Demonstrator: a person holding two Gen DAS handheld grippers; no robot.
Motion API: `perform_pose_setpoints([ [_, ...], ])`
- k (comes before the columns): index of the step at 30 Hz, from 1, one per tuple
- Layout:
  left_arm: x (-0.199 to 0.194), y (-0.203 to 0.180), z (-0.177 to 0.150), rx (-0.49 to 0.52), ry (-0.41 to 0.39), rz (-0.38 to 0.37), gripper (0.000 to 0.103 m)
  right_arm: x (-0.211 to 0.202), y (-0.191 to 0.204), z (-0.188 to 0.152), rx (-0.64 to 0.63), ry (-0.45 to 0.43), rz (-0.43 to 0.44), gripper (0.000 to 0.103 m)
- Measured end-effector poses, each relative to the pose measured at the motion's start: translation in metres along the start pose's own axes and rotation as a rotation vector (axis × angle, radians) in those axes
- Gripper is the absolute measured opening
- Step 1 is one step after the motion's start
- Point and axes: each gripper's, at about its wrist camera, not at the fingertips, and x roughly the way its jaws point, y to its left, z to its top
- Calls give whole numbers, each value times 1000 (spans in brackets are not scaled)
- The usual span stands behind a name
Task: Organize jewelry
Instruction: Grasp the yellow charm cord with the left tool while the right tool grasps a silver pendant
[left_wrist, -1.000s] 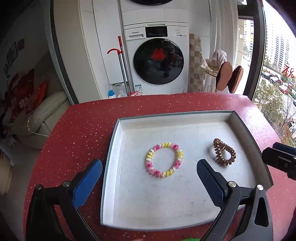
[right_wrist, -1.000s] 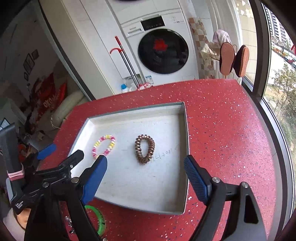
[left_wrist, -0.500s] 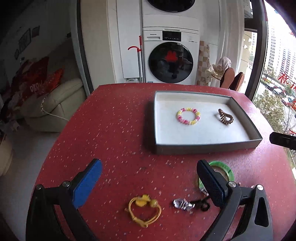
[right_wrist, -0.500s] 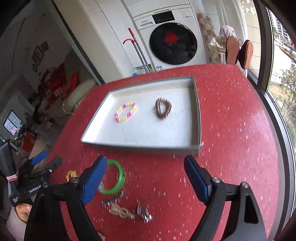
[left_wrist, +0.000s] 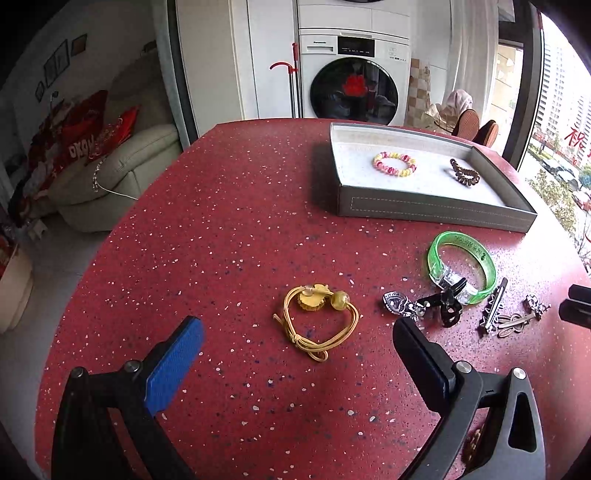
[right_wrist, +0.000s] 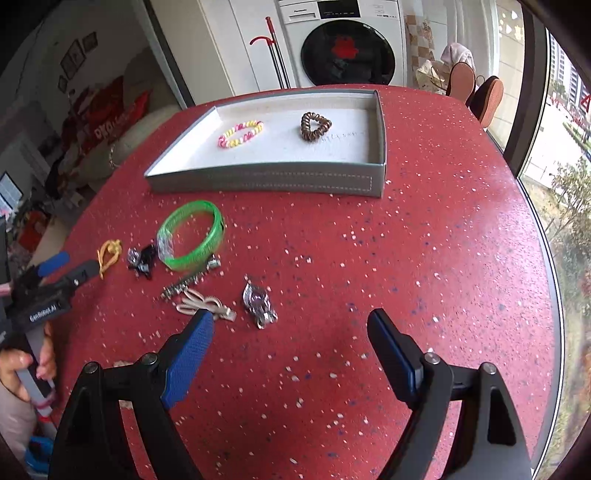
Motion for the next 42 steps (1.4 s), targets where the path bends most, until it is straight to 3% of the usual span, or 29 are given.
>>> perform_pose_setpoints([
  [6,6,1,-2,-9,12,-6,103,5,3,-3,-20,4,-12,87],
  [13,19,2,1,-13,28,-1,103,19,17,-2,-95,25,-49,59],
  [18,30,1,3,-20,53,-3,103,23,29,-1,-170,27,-71,55],
  [24,34,-7,4,11,49,-12,86,25,40,-1,-219,25,-75,43],
  [26,32,-8,4,22,45,-19,79,24,41,-1,-221,25,-71,31],
  [29,31,-9,5,24,43,-43,54,24,42,-1,-212,23,-68,17],
  [33,30,-10,5,32,44,-59,23,21,38,-2,-185,14,-53,17],
  [42,17,-2,8,-14,20,-114,23,5,22,2,-93,-19,0,17],
])
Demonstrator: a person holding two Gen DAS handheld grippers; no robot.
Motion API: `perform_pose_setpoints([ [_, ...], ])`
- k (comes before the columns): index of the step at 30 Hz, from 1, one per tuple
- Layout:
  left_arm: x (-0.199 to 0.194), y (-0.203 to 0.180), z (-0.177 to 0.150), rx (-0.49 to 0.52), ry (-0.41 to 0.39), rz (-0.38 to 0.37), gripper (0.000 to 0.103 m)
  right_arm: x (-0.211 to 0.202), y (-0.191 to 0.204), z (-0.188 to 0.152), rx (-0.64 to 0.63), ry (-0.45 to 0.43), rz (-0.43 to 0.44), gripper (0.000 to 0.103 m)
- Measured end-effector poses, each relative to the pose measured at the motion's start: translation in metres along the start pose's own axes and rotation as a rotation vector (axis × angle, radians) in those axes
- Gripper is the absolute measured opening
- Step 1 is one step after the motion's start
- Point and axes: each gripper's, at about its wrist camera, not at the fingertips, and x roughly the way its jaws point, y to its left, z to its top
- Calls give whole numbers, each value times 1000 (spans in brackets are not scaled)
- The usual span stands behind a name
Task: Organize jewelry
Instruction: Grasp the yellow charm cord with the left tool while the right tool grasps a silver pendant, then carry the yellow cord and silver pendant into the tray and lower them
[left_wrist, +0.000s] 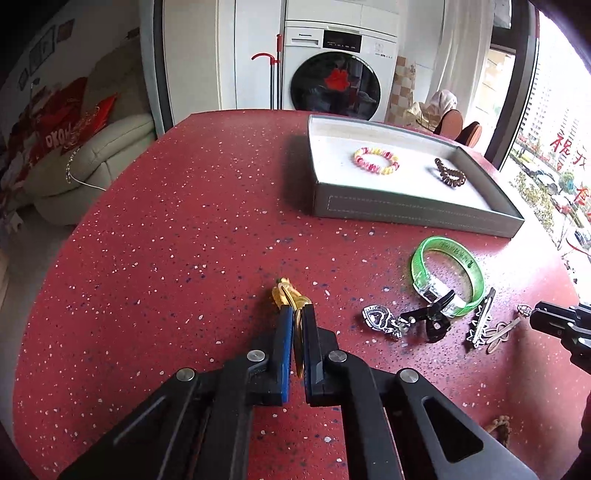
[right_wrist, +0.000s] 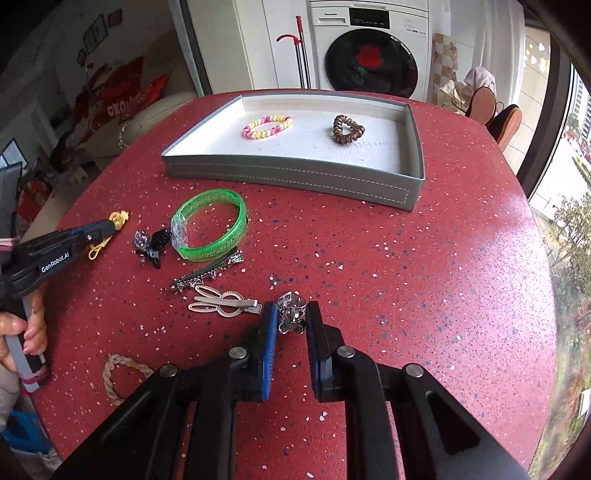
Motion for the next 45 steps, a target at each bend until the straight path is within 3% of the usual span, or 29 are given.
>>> perform_pose_setpoints([
  [17,-21,-1,6,7,-38,-22,23,-16,-9,1,43,-44,26,17],
  [33,-21,9,-1,-9,-23,37,23,-16,-16,-9,79,-47,34,17],
  [43,-15,18,-2,-90,15,51,24,-16,-18,-10,87,-54,49,17],
  [44,-15,18,-2,-87,15,57,34,-16,-18,-10,88,-54,51,17],
  [45,-14,17,-2,-87,17,61,85,-16,-18,-11,88,-54,51,17],
])
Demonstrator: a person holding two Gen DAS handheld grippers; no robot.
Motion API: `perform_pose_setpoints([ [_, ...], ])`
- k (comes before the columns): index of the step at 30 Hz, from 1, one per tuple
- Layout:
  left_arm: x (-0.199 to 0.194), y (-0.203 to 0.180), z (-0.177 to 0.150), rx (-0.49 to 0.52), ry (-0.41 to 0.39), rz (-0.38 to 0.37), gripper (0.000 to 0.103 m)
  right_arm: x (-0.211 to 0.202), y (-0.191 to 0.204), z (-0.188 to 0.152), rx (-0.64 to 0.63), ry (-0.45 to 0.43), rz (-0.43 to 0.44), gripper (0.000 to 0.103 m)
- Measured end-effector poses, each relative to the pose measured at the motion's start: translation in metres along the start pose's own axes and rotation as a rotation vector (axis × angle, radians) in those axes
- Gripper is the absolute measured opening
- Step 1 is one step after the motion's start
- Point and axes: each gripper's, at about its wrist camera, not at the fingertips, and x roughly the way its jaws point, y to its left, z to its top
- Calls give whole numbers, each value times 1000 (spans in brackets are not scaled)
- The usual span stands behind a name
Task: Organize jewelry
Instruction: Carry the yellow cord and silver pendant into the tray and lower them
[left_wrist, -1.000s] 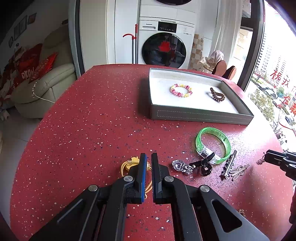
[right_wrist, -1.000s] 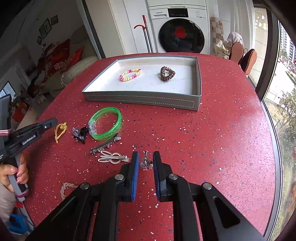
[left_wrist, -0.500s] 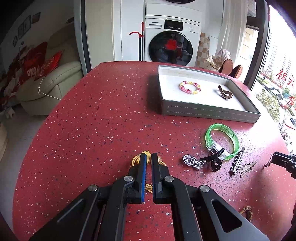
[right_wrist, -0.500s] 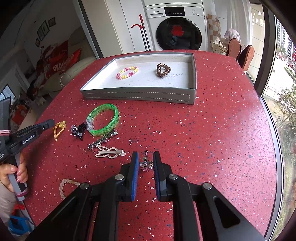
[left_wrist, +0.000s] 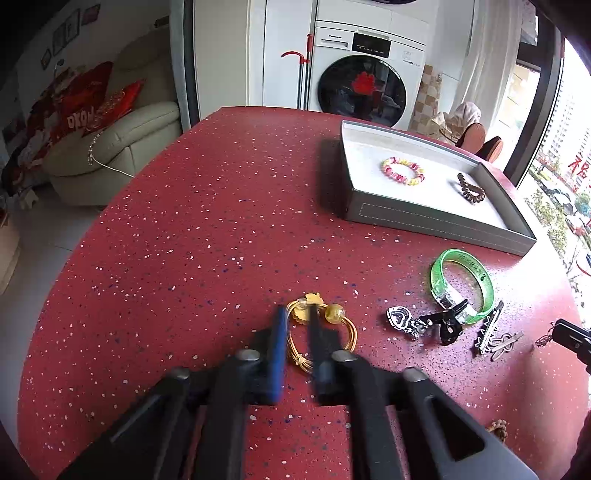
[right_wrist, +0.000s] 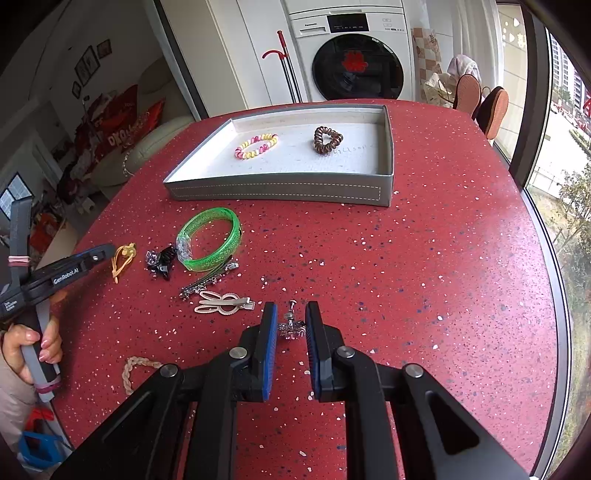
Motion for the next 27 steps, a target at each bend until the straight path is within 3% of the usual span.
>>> perform_pose_setpoints([
  [1,0,-1,0,-3,0,20,103,0,0,0,1,-1,0,17],
  [4,-2,-7,2,39,-39,43,103,1,0,0,2,2,2,17],
  [8,12,-15,6,86,-9,86,103,0,0,0,9,-2,6,17],
  [12,32,-19,6,108,43,72,103,1,0,-1,9,-3,5,17],
  [15,35,-22,5,119,60,46,90,0,-1,-1,16,-6,6,17],
  [17,34,-23,5,116,67,-15,70,0,-2,-1,19,-8,7,17],
  [18,32,-25,4,127,58,-16,52,-1,-1,-1,20,-9,8,17],
  [19,31,-27,3,141,54,-22,25,-1,-1,-1,20,-11,9,17],
  [20,31,-29,3,149,56,-31,21,-2,-1,0,20,-14,10,17],
  [27,15,-29,2,118,26,-84,21,-7,-5,7,38,-29,30,17],
])
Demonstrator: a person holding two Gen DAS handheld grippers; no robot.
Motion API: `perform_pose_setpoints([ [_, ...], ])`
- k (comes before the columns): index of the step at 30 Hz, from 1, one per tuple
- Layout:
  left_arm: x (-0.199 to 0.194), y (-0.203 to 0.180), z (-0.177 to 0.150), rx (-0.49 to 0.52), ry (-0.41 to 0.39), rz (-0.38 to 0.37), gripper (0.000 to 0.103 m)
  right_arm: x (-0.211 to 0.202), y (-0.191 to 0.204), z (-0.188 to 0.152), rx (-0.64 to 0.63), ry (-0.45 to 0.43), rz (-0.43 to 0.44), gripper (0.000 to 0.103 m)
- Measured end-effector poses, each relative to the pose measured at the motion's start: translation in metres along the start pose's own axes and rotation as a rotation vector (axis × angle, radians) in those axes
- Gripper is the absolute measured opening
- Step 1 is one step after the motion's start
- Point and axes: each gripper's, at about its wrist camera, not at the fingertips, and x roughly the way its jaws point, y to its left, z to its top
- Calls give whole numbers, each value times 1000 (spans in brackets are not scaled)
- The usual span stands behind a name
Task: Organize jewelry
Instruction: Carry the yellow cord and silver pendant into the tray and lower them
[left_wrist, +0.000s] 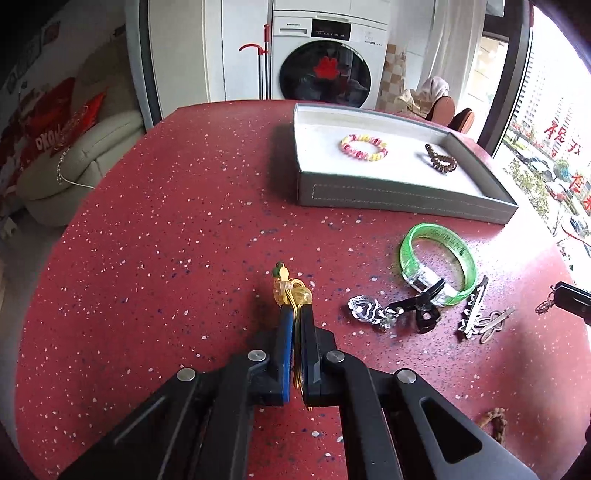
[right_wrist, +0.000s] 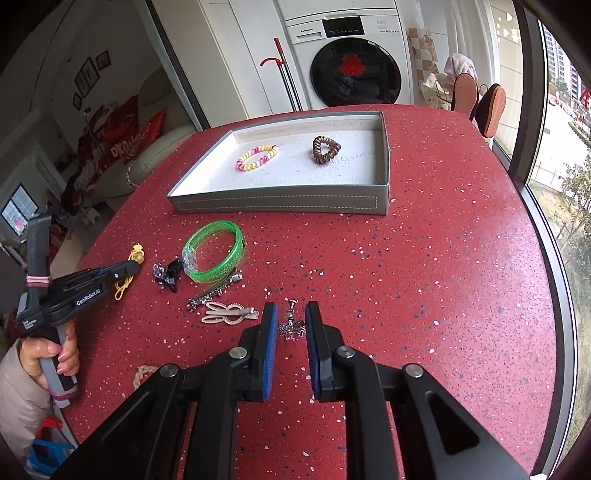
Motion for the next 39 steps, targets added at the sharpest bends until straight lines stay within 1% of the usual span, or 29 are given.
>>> perform_pose_setpoints([
  [9,-26,-11,22,22,-77,-49,21,-2,-5,25,6,-26,9,17],
  [13,-31,-20,38,39,-108,-67,21,0,-8,45,13,-39,25,17],
  [18,-27,-31,61,44,-123,-90,21,6,-8,74,7,-58,36,17],
  [24,-14,-48,94,56,-137,-116,21,27,-14,110,21,-65,37,17],
  [27,0,-56,110,62,-129,-122,21,42,-18,124,26,-53,37,17],
  [31,24,-65,125,95,-106,-100,21,64,-21,135,20,-24,33,17],
  [35,50,-68,136,106,-53,-113,21,91,-29,140,43,21,50,17],
  [37,61,-70,137,112,-28,-114,21,104,-35,139,67,45,61,17],
  [39,77,-72,137,126,22,-131,21,114,-40,138,85,63,64,17],
])
